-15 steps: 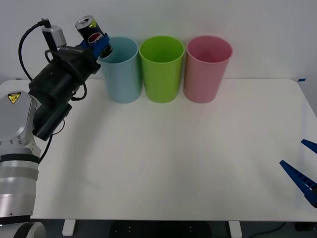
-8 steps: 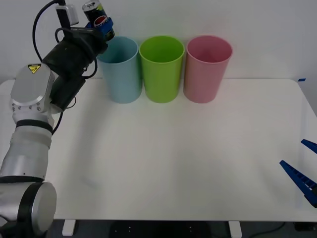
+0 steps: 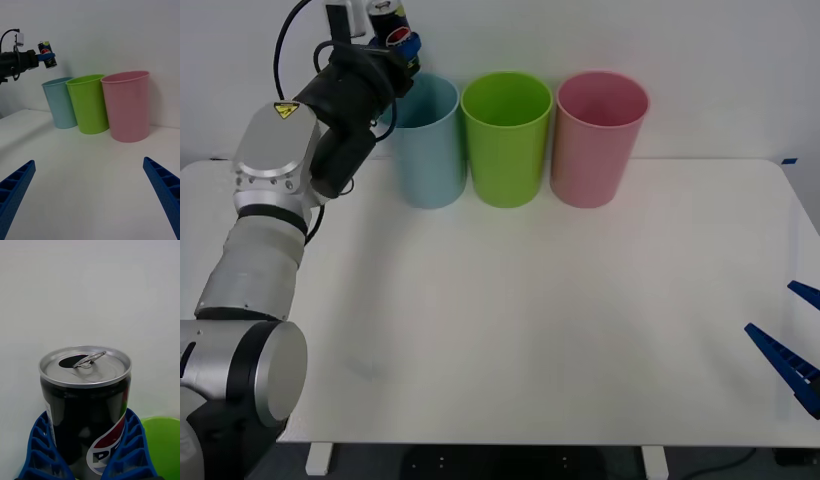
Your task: Grasp the object on the table and drop it into the matching bin: aluminum can to the light blue bin, PET bottle to the pink bin.
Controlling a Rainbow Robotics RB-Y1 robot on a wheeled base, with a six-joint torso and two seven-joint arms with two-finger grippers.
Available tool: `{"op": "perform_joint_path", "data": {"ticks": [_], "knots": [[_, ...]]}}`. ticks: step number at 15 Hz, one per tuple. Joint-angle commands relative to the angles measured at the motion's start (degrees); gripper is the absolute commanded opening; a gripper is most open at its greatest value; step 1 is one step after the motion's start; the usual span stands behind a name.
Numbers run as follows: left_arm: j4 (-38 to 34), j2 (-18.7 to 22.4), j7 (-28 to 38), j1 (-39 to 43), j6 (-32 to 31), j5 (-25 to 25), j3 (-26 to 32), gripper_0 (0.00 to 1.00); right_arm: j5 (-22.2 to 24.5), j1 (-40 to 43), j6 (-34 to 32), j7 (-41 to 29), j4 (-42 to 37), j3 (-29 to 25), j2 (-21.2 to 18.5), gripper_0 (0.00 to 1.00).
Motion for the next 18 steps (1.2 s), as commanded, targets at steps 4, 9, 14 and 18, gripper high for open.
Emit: {"op": "perform_joint_path", "data": {"ticks": [4, 9, 14, 18], "knots": [[1.7, -1.1, -1.2, -1.4, 2.0, -0.4, -0.6, 0.00, 0.0, 0.0, 0.0, 0.0, 0.0, 0.0, 0.0, 1.00], [1.7, -1.1, -1.9, -1.3, 2.0, 0.7, -0.1, 0.39, 0.0, 0.0, 0.0, 0.0, 0.0, 0.0, 0.0, 1.00], [1.7, -1.1, -2.4, -1.2, 2.0, 1.7, 0.7, 1.00, 0.0, 0.0, 0.0, 0.0, 0.0, 0.0, 0.0, 1.00], [1.7, -1.0, -2.7, -0.9, 1.6, 3.1, 0.6, 1.00, 0.0, 0.0, 0.0, 0.0, 0.0, 0.0, 0.0, 1.00]]}}
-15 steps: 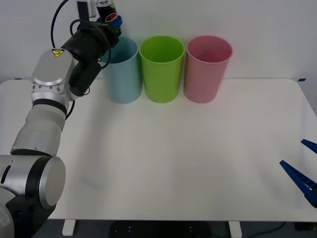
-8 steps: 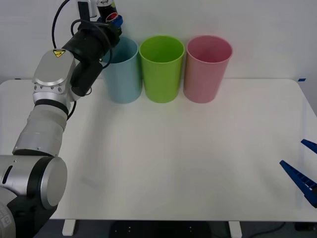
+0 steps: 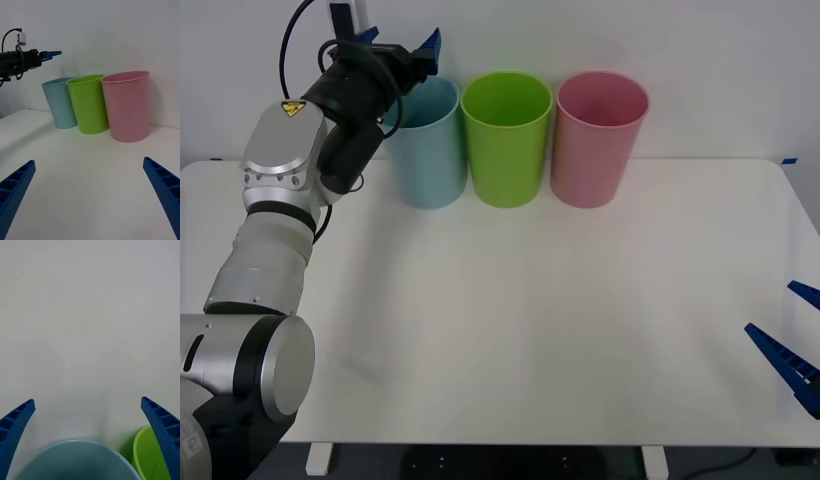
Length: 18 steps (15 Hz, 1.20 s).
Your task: Grasp the object on the table and drop it into the matching bin: aluminum can to the light blue bin, PET bottle to the pink bin.
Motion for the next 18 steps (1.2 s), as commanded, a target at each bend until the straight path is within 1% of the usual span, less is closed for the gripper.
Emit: {"op": "perform_joint_path", "data": {"ticks": [1, 3, 6, 9, 10, 12, 13, 15, 18], "knots": [[0.0, 0.2, -0.4, 0.5, -0.6, 1.4, 0.0, 1.00, 0.0, 0.0, 0.0, 0.0, 0.0, 0.0, 0.0, 1.00], [0.0, 0.2, -0.6, 0.7, -1.2, 3.2, -0.4, 1.00, 0.0, 0.0, 0.0, 0.0, 0.0, 0.0, 0.0, 1.00], [0.0, 1.0, -1.2, 0.9, -2.2, 8.4, -2.5, 1.00, 0.0, 0.0, 0.0, 0.0, 0.0, 0.0, 0.0, 1.00], [0.0, 3.1, -1.7, 1.6, -3.9, 14.9, -6.9, 1.00, 0.0, 0.0, 0.0, 0.0, 0.0, 0.0, 0.0, 1.00], [0.0, 4.4, -2.0, 1.8, -5.1, 18.2, -9.3, 1.00, 0.0, 0.0, 0.0, 0.0, 0.0, 0.0, 0.0, 1.00], [-0.1, 6.5, -2.4, 2.5, -7.7, 22.5, -12.6, 1.00, 0.0, 0.0, 0.0, 0.0, 0.0, 0.0, 0.0, 1.00], [-0.3, 7.3, -2.4, 2.8, -8.7, 23.9, -13.4, 1.00, 0.0, 0.0, 0.0, 0.0, 0.0, 0.0, 0.0, 1.00], [-3.0, 9.6, -2.7, 5.0, -9.5, 27.5, -16.4, 1.00, 0.0, 0.0, 0.0, 0.0, 0.0, 0.0, 0.0, 1.00], [-11.1, 11.8, -3.1, 11.9, -9.5, 29.7, -17.4, 1.00, 0.0, 0.0, 0.0, 0.0, 0.0, 0.0, 0.0, 1.00]]}}
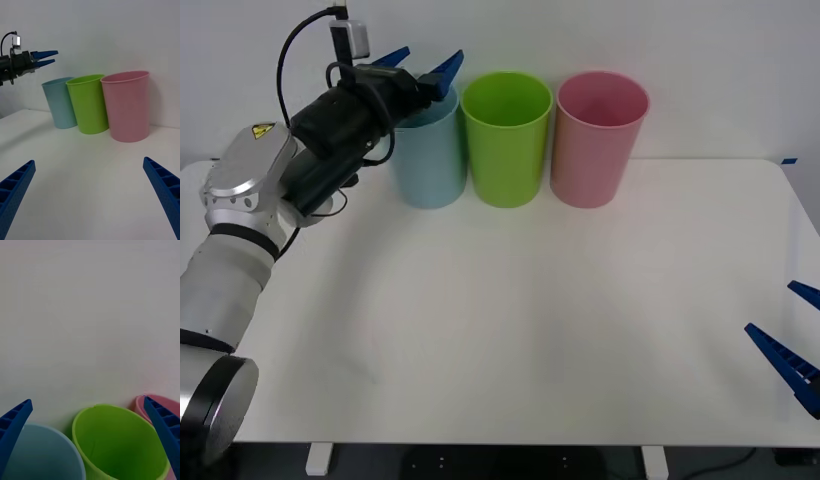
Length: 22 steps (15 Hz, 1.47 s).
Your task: Grasp the object on the table and drop it into the matching bin: aluminum can to the light blue bin, PET bottle to the pink bin.
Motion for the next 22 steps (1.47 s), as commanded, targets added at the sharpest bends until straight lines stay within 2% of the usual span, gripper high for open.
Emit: {"op": "perform_joint_path", "data": {"ticks": [1, 6, 10, 15, 20, 22], "knots": [[-7.2, 2.1, -0.5, 6.7, -0.1, 1.9, -0.2, 1.00, 0.0, 0.0, 0.0, 0.0, 0.0, 0.0, 0.0, 1.00], [-17.8, 6.5, -0.9, 17.4, -2.2, 5.7, 0.3, 1.00, 0.0, 0.0, 0.0, 0.0, 0.0, 0.0, 0.0, 1.00], [-22.8, 11.1, -0.6, 25.1, -9.9, 7.7, 3.3, 1.00, 0.0, 0.0, 0.0, 0.0, 0.0, 0.0, 0.0, 1.00], [-30.1, 14.0, 0.5, 35.9, -18.0, 7.6, 11.3, 1.00, 0.0, 0.0, 0.0, 0.0, 0.0, 0.0, 0.0, 1.00], [-37.1, 14.0, 1.6, 45.4, -25.0, 5.5, 20.9, 1.00, 0.0, 0.0, 0.0, 0.0, 0.0, 0.0, 0.0, 1.00], [-38.7, 14.0, 1.7, 48.2, -28.4, 2.7, 24.5, 1.00, 0.0, 0.0, 0.0, 0.0, 0.0, 0.0, 0.0, 1.00]]}}
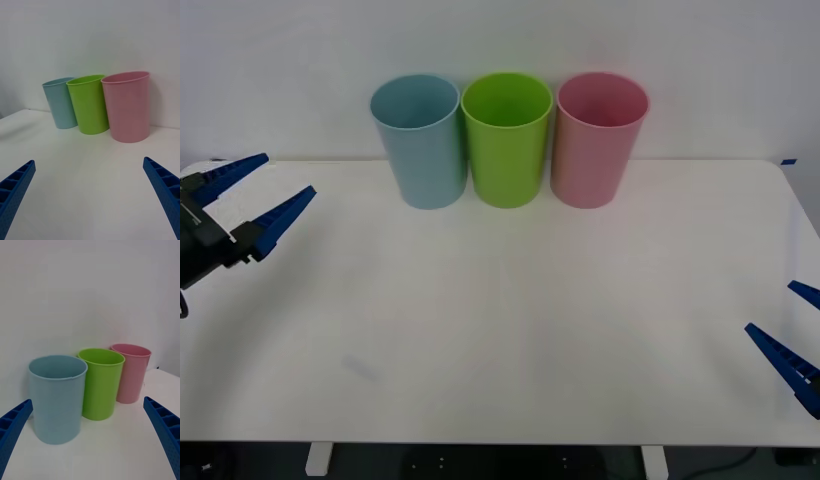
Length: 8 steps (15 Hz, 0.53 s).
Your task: Grasp the object on the table and drop it into the matching bin: aluminum can to the light blue bin, PET bottle to the pink bin.
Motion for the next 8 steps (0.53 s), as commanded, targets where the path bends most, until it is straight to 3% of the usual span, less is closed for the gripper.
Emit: {"op": "perform_joint_path", "data": {"ticks": [1, 8], "knots": [[-1.7, 0.0, 0.2, 3.3, -4.7, -3.2, 4.7, 1.00, 0.0, 0.0, 0.0, 0.0, 0.0, 0.0, 0.0, 1.00], [-3.9, 0.8, 0.2, 10.2, -8.5, -6.0, 10.5, 1.00, 0.0, 0.0, 0.0, 0.0, 0.0, 0.0, 0.0, 1.00]]}}
